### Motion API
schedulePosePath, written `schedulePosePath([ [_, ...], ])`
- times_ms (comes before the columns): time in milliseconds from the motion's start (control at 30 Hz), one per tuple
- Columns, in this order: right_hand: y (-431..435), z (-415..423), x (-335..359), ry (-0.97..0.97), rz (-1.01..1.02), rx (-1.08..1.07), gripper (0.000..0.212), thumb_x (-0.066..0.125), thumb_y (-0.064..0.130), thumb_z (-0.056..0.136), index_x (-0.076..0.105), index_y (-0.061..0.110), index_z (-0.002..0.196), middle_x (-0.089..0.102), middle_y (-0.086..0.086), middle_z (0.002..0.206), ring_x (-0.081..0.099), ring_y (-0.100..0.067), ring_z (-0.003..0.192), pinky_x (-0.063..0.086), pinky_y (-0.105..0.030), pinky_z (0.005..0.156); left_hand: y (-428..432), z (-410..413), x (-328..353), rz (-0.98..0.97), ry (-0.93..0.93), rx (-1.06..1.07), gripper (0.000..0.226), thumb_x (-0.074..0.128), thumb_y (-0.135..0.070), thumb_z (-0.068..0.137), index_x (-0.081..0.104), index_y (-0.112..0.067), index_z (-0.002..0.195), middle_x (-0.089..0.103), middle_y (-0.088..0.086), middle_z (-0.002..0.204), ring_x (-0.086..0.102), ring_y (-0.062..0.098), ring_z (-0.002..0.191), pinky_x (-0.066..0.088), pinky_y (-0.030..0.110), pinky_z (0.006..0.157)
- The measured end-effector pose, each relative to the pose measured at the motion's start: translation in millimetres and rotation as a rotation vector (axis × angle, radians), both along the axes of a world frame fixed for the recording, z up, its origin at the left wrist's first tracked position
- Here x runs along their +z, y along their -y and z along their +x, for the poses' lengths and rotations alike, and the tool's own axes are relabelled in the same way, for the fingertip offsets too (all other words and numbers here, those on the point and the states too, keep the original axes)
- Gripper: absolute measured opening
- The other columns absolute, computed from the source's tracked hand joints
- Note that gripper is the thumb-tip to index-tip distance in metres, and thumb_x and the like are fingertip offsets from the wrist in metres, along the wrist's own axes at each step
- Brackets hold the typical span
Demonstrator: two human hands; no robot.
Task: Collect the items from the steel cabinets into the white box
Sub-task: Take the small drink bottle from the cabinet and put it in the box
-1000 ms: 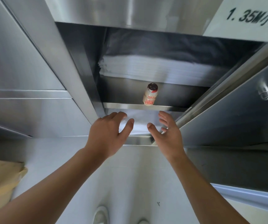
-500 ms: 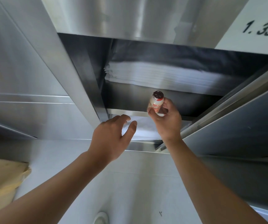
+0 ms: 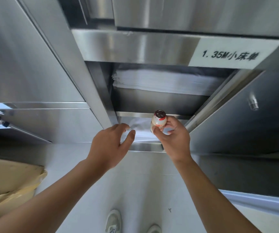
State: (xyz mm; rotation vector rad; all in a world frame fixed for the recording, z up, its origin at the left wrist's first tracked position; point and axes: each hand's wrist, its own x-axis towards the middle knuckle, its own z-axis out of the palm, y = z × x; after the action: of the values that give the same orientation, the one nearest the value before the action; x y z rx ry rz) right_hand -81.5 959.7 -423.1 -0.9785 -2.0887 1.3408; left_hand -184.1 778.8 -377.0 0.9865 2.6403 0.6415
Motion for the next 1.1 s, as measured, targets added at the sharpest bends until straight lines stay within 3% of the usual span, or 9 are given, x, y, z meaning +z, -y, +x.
schedulePosePath([
  [233,48,43,121,-0.064,-0.049,0.027,0.029,0.087,0.034,0.077,0.068,0.042,0.097,0.069,0.033,0.096,0.064,0.003,0.095,0.050,-0.017,0.078,44,34,101,0.002,-0.028,0.032,0.058,0.021,-0.067,0.091,0.059,-0.032,0.117,0.069,-0.012,0.111,0.066,0.015,0.094,0.051,0.034,0.079],
  [467,97,91,226,-0.094,-0.026,0.073,0.031,0.084,0.037,0.079,0.070,0.037,0.107,0.071,0.028,0.097,0.065,0.002,0.097,0.049,-0.008,0.074,97,83,221,0.074,-0.130,0.039,0.051,0.030,-0.061,0.095,0.060,-0.028,0.119,0.069,-0.011,0.113,0.065,0.015,0.093,0.050,0.036,0.081],
  [667,130,131,283,-0.068,0.014,0.128,0.038,0.082,0.045,0.078,0.070,0.035,0.113,0.072,0.022,0.097,0.065,0.002,0.094,0.045,-0.003,0.073,132,124,283,0.156,-0.085,0.061,0.053,0.030,-0.061,0.095,0.060,-0.027,0.120,0.066,-0.014,0.116,0.064,0.011,0.091,0.051,0.040,0.086],
  [800,136,144,306,-0.079,0.015,0.145,0.037,0.085,0.043,0.078,0.070,0.036,0.111,0.072,0.025,0.096,0.065,0.004,0.094,0.046,-0.007,0.075,145,135,300,0.148,-0.118,0.035,0.053,0.030,-0.062,0.095,0.060,-0.028,0.123,0.066,-0.012,0.119,0.064,0.013,0.096,0.051,0.040,0.087],
  [900,131,146,321,-0.099,0.021,0.147,0.032,0.086,0.040,0.079,0.068,0.046,0.105,0.071,0.029,0.094,0.065,0.002,0.093,0.053,-0.022,0.082,149,131,311,0.136,-0.203,0.020,0.053,0.032,-0.059,0.096,0.061,-0.025,0.124,0.066,-0.008,0.122,0.064,0.017,0.103,0.049,0.038,0.088],
  [1100,125,145,346,-0.137,0.070,0.173,0.035,0.085,0.042,0.078,0.060,0.059,0.097,0.065,0.043,0.098,0.062,0.010,0.097,0.050,-0.017,0.082,137,136,334,0.134,-0.254,-0.003,0.052,0.032,-0.058,0.097,0.060,-0.026,0.126,0.066,-0.009,0.122,0.063,0.016,0.105,0.047,0.034,0.089],
])
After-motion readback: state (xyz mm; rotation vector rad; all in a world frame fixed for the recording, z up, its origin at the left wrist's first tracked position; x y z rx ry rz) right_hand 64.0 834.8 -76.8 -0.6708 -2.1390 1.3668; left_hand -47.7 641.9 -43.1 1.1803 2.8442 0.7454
